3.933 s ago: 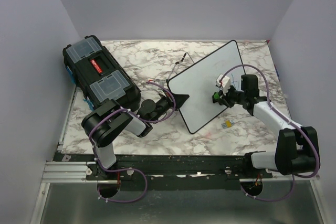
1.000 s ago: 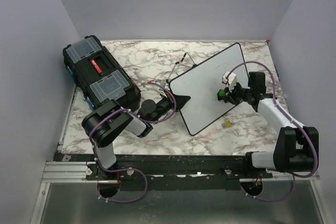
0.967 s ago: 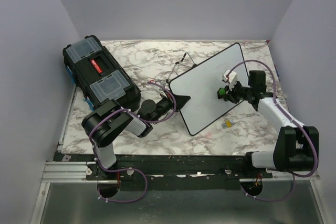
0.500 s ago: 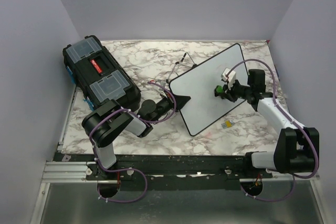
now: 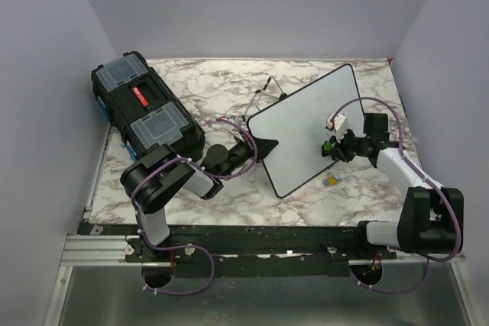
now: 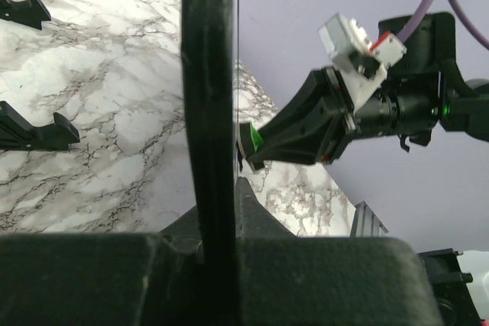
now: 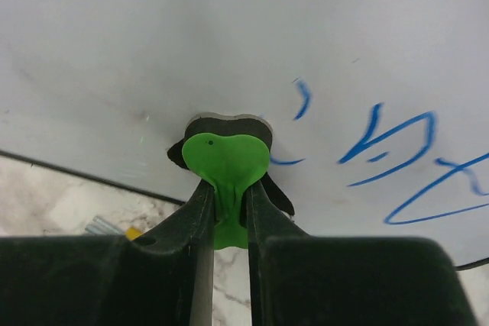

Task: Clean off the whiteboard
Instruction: Erase the whiteboard at the center of the board.

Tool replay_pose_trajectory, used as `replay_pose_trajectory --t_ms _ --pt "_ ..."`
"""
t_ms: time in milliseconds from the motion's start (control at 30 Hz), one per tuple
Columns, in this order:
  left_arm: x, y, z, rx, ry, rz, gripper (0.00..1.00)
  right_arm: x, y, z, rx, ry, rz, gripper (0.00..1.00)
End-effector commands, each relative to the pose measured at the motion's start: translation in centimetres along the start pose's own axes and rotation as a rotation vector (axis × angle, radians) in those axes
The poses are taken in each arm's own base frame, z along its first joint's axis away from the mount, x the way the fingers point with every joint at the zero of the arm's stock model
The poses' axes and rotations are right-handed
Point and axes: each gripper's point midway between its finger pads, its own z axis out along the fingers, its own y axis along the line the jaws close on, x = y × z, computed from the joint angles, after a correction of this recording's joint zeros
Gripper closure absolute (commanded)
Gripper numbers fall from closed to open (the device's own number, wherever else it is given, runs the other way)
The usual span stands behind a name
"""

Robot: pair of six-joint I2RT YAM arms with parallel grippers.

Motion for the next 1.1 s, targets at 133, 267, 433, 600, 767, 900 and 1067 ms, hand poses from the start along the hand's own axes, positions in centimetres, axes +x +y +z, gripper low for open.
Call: replay_pose_trajectory --t_ms 133,267,433,600,767,900,1067 --pt "-3.0 -6.1 0.3 0.23 -0.093 0.014 1.0 -7.3 -3.8 -0.4 0.014 -0.184 0.009 0.99" --pt "-2.9 -6.0 0.4 0.228 -0.091 0.014 1.0 -6.3 -0.8 0.3 -0.076 -0.178 -0.008 0.99" --pt "-2.8 -6.0 0.5 0.23 -0.088 0.011 1.0 -2.4 -0.1 0.8 -0.039 -0.064 0.003 0.99" --pt "-3.0 -6.0 0.3 0.23 -0.091 0.015 1.0 2.5 -0.1 0.8 0.009 0.085 0.003 0.99" --pt "-3.0 -6.1 0.4 0.232 -0.092 0.017 1.0 4.3 -1.3 0.0 0.044 0.114 0.022 0.99" --pt "-3.0 -6.2 0.4 0.235 -0.091 0.015 1.0 3.3 -3.0 -0.3 0.086 0.097 0.032 0.99" --pt "-3.1 -6.2 0.4 0.234 -0.094 0.017 1.0 -0.1 -3.3 -0.4 0.035 -0.006 0.039 0.99"
